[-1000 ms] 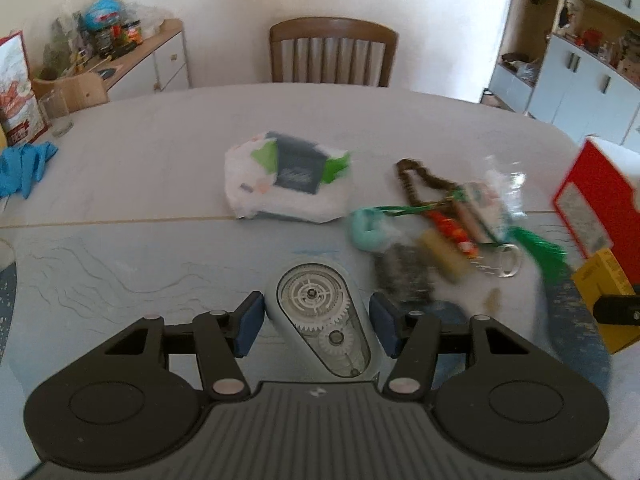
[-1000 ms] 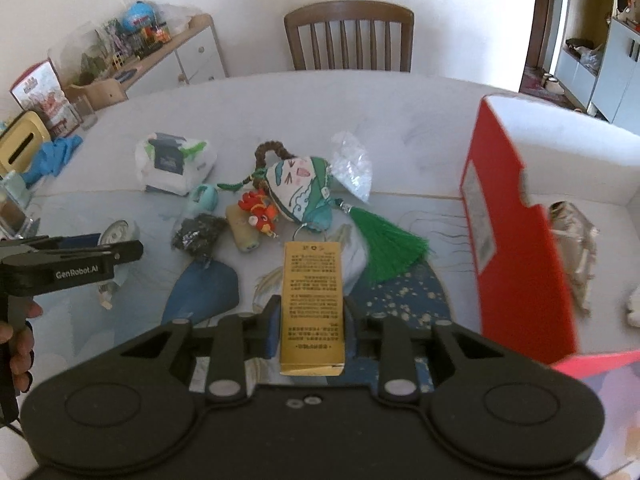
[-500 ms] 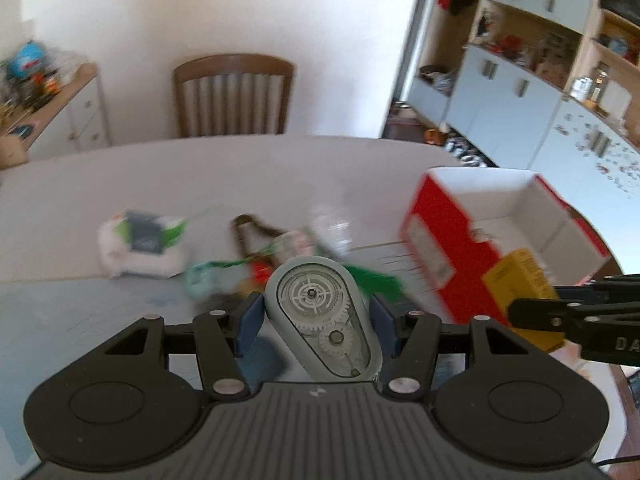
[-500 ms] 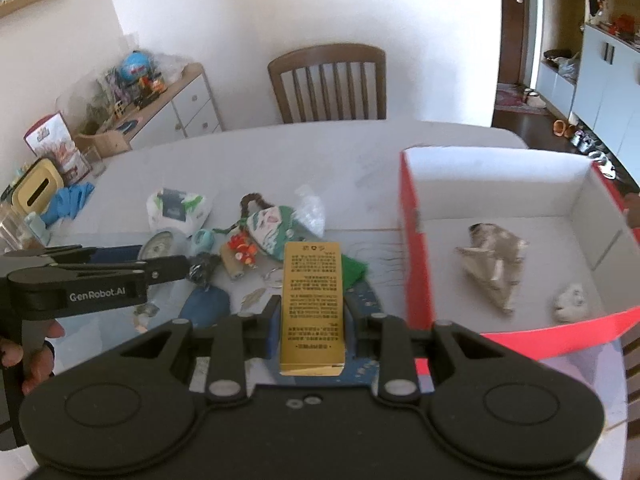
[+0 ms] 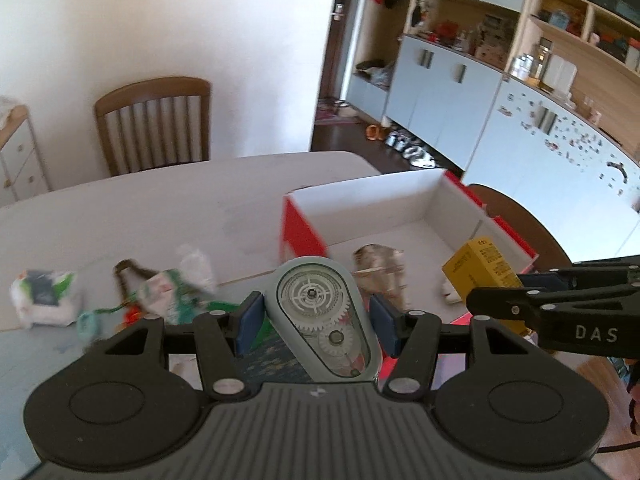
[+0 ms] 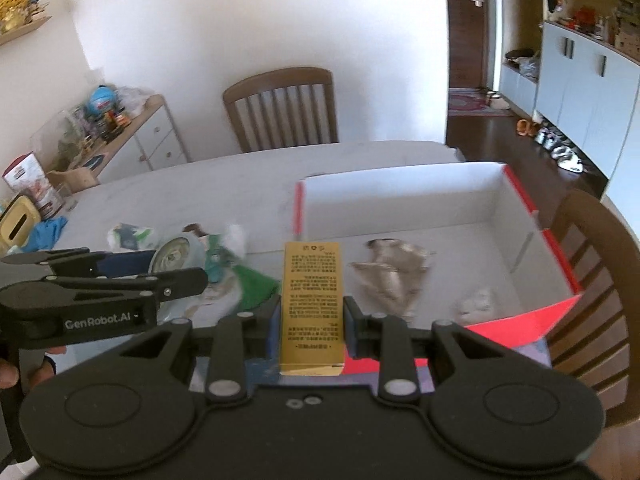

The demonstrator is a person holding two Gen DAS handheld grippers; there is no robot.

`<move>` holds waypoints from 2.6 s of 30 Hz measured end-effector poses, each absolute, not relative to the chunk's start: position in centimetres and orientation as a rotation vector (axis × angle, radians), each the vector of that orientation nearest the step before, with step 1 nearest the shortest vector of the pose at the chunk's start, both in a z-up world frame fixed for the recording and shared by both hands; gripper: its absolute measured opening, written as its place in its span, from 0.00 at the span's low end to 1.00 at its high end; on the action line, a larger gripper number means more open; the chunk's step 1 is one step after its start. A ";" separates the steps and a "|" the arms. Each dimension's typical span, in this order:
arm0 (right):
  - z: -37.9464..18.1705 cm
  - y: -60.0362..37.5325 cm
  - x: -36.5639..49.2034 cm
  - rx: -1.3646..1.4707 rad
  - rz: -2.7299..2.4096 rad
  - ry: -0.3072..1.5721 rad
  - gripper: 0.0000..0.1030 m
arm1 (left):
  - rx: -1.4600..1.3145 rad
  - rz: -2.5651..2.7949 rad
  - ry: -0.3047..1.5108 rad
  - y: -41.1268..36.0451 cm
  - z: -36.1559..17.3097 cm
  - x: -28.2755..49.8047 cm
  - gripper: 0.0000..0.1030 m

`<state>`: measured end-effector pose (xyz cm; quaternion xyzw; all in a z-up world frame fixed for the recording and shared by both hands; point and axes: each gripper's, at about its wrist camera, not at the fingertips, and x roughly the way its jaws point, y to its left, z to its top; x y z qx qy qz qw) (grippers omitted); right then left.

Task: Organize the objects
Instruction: 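Carry the tape dispenser and yellow box with both tools into the red box, then open the left tool to release the dispenser while the right tool releases the yellow box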

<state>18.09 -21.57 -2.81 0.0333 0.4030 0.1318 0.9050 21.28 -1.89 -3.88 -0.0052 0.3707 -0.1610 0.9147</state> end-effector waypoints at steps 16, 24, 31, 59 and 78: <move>-4.7 -30.7 22.4 0.036 0.160 0.835 0.28 | 0.096 -0.387 0.821 -11.9 -6.0 26.0 0.56; -6.6 -32.5 27.2 0.038 0.172 0.886 0.28 | 0.112 -0.420 0.872 -15.7 -7.7 29.6 0.56; -9.1 -32.4 30.8 0.031 0.192 0.941 0.28 | 0.139 -0.427 0.931 -18.1 -10.1 31.8 0.56; -15.4 -29.5 36.1 -0.046 0.216 1.193 0.30 | 0.198 -0.427 1.190 -20.8 -15.2 36.4 0.54; -11.1 -30.7 33.2 -0.018 0.219 1.101 0.41 | 0.108 -0.401 1.053 -18.4 -10.9 34.0 0.58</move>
